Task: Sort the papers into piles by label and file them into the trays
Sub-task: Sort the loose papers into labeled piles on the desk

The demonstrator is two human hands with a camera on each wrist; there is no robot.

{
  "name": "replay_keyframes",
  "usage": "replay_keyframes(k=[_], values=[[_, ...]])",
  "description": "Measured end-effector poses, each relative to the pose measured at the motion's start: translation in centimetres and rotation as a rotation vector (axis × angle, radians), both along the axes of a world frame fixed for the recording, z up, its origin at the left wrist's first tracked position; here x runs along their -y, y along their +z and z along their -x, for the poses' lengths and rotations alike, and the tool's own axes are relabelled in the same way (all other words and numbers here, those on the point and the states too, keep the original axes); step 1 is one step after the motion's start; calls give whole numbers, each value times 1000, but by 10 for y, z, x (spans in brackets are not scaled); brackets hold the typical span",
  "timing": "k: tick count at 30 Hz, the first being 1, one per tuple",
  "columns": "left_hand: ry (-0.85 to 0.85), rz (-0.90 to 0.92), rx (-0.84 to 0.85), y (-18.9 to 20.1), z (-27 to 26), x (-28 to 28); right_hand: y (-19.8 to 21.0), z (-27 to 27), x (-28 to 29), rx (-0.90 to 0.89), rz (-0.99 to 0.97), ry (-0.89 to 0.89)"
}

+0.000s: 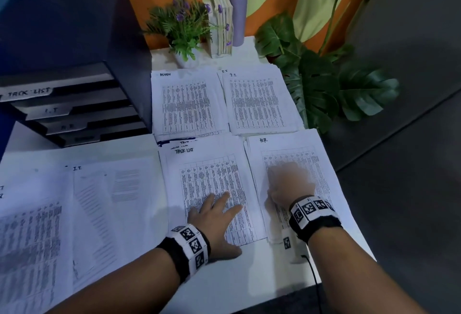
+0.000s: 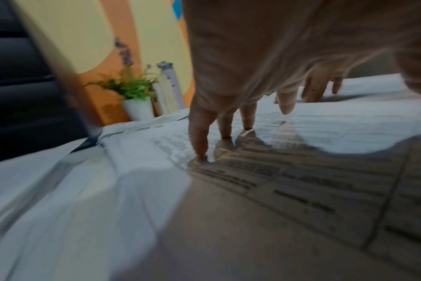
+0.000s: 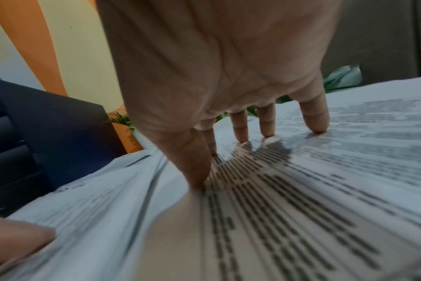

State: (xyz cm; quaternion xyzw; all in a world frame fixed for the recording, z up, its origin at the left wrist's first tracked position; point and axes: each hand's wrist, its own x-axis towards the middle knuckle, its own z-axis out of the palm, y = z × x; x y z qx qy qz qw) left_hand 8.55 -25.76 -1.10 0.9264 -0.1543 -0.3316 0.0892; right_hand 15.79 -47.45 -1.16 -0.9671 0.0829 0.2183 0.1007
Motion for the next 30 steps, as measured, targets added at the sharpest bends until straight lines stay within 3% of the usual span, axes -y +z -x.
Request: replay_keyframes(k=[5, 9, 13, 16, 22, 25, 30], values=[[321, 240, 195, 9, 0, -47, 7, -2, -39, 191, -65, 58], [615, 322, 326, 17, 12, -113, 14, 5, -100, 188, -290, 198], [924, 196, 373, 15, 35, -200, 16, 23, -169, 110, -472, 371], [1104, -20, 300, 9, 61, -268, 16, 40, -217, 48, -539, 527], [1308, -246, 160, -12, 118, -362, 19, 72, -290, -43, -580, 754], [1398, -151, 120, -14, 134, -384, 10, 82, -315, -30, -597, 762], [1326, -104, 72, -11, 147, -406, 1, 91, -343, -3, -547, 651]])
